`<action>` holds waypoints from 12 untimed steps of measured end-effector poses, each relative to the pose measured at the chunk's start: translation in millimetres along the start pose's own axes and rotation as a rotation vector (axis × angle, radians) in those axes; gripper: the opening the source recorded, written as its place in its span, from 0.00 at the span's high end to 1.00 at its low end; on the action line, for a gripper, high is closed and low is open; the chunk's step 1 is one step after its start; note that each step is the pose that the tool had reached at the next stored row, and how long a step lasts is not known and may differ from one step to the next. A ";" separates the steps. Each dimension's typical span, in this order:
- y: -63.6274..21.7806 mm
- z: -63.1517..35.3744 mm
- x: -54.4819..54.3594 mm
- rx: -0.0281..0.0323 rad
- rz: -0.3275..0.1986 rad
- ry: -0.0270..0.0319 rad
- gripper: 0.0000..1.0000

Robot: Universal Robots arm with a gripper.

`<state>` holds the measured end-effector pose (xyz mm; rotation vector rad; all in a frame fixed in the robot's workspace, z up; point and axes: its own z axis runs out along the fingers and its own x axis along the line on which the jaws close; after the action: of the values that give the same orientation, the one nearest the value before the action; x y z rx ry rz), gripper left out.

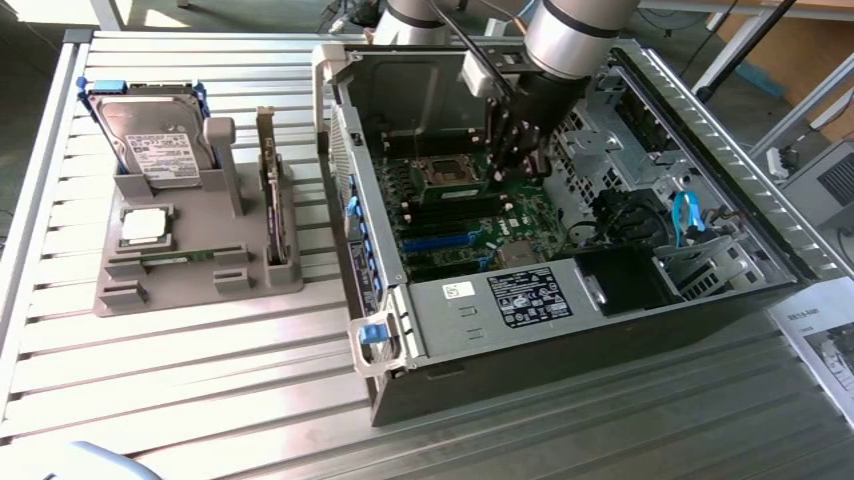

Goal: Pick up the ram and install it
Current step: 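Insert the ram into the slot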

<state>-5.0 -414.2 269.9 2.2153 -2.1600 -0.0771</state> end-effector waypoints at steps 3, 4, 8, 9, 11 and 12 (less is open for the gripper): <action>-0.3 4.9 0.0 0.0001 0.000 -0.0001 0.87; -0.4 6.2 0.0 0.0000 0.000 -0.0002 0.87; -0.8 11.1 0.0 0.0000 0.000 -0.0001 0.87; -0.9 12.3 0.1 0.0000 0.000 -0.0001 0.87; -1.0 14.8 0.0 0.0000 0.000 0.0000 0.87; -1.1 16.1 0.1 0.0000 0.000 -0.0001 0.87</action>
<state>-5.0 -414.2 253.8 2.2154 -2.1600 -0.0772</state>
